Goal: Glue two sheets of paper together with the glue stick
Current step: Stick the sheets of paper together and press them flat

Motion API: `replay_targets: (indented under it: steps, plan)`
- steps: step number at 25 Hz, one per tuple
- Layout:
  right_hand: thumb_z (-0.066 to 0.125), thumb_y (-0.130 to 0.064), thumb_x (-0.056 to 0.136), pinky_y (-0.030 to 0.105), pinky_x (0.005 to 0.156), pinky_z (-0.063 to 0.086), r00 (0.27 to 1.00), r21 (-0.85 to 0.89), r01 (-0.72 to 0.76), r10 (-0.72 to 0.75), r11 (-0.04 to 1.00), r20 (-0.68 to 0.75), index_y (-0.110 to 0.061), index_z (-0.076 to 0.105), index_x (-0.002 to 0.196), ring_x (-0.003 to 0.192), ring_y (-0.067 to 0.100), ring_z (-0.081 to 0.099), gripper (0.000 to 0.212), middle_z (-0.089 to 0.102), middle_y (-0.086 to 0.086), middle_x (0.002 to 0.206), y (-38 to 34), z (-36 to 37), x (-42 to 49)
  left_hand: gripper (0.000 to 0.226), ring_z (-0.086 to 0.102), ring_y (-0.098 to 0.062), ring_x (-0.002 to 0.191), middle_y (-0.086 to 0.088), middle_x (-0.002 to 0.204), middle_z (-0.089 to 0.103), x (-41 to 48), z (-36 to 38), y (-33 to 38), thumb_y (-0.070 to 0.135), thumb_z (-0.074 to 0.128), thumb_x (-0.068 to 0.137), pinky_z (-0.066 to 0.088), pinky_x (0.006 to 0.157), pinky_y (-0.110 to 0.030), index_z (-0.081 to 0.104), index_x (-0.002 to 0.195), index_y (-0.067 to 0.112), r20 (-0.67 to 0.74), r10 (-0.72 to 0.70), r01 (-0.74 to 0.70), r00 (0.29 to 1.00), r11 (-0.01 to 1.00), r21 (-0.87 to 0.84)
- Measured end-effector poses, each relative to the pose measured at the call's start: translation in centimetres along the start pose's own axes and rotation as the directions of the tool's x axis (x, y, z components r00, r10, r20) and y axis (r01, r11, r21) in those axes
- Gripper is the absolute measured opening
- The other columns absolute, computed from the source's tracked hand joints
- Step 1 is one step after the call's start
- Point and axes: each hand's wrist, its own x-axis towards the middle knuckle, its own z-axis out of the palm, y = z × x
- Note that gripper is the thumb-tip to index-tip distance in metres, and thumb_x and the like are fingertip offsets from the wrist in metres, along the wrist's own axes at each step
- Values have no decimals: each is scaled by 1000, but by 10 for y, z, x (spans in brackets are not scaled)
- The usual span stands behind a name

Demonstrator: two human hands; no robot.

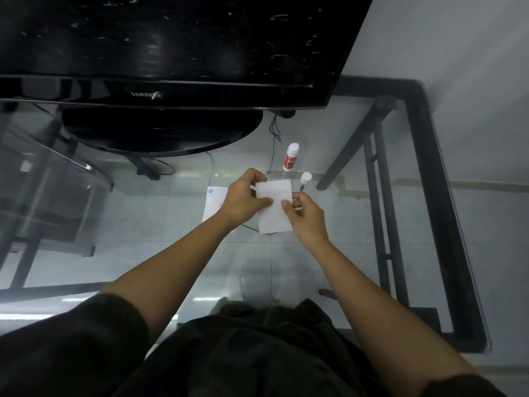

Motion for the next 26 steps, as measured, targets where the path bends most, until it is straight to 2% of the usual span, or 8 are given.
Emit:
replay_targets:
  steps: [5, 8, 9, 11, 13, 15, 21, 26]
  plan:
    - [64, -29, 83, 12, 58, 43, 997, -9, -6, 5, 1000, -80, -15, 63, 100, 70, 6, 56, 22, 58, -8, 78, -9, -3, -2, 21, 59, -20, 73, 10, 82, 55, -6, -6, 7, 15, 67, 83, 55, 66, -32, 55, 96, 26, -100, 46, -56, 994, 994, -90]
    - [67, -28, 81, 13, 59, 45, 994, 30, 5, -1, 1000, -106, -15, 64, 97, 69, 4, 58, 21, 60, -7, 78, -8, -8, -8, 19, 61, -10, 77, 10, 86, 61, -12, -14, 0, 24, 65, 85, 52, 66, -16, 55, 102, 26, -85, 104, -106, 991, 994, -26]
    - [68, -27, 81, 11, 58, 44, 992, 50, 11, -5, 999, -128, -15, 65, 97, 69, 3, 59, 20, 61, -8, 77, -7, -12, -9, 18, 62, -7, 81, 8, 91, 64, -14, -20, -8, 25, 63, 87, 50, 70, -13, 57, 104, 23, -64, 127, -126, 990, 992, 21]
    - [66, -26, 82, 6, 56, 42, 982, 47, 31, -22, 998, -189, -14, 66, 97, 68, -1, 57, 19, 60, -12, 79, -5, -21, -11, 18, 62, -18, 92, -5, 104, 67, -18, -38, -32, 14, 59, 89, 47, 81, -19, 63, 106, 12, 6, 218, -212, 976, 942, 259]
    - [63, -25, 85, 6, 58, 43, 967, 17, 57, -51, 998, -250, -12, 67, 99, 70, 1, 57, 19, 60, -11, 85, -3, -29, -11, 23, 56, -31, 107, -15, 115, 64, -22, -61, -63, 5, 59, 87, 40, 93, -30, 66, 109, 5, 109, 251, -270, 962, 807, 525]
    - [59, -21, 88, 10, 64, 46, 957, 2, 87, -83, 996, -278, -10, 66, 106, 73, 3, 56, 22, 59, -7, 93, -2, -34, -11, 27, 49, -34, 116, -13, 125, 60, -29, -72, -83, 11, 60, 88, 37, 101, -38, 65, 114, 6, 177, 202, -268, 963, 717, 643]
    - [59, -14, 88, 4, 68, 45, 948, 26, 120, -107, 992, -299, -13, 61, 119, 79, 1, 56, 31, 57, -7, 96, 4, -41, -17, 30, 50, -34, 114, -15, 125, 60, -25, -21, -67, 16, 61, 88, 37, 103, -40, 64, 115, 4, 255, 286, -383, 924, 714, 586]
    - [64, -16, 85, 2, 65, 44, 927, 58, 97, -70, 994, -368, -13, 65, 105, 80, 4, 59, 20, 64, -3, 94, 9, -55, -24, 32, 46, -30, 116, -12, 129, 57, -13, 18, -51, 18, 56, 91, 33, 104, -34, 58, 120, 7, 244, 271, -363, 931, 756, 545]
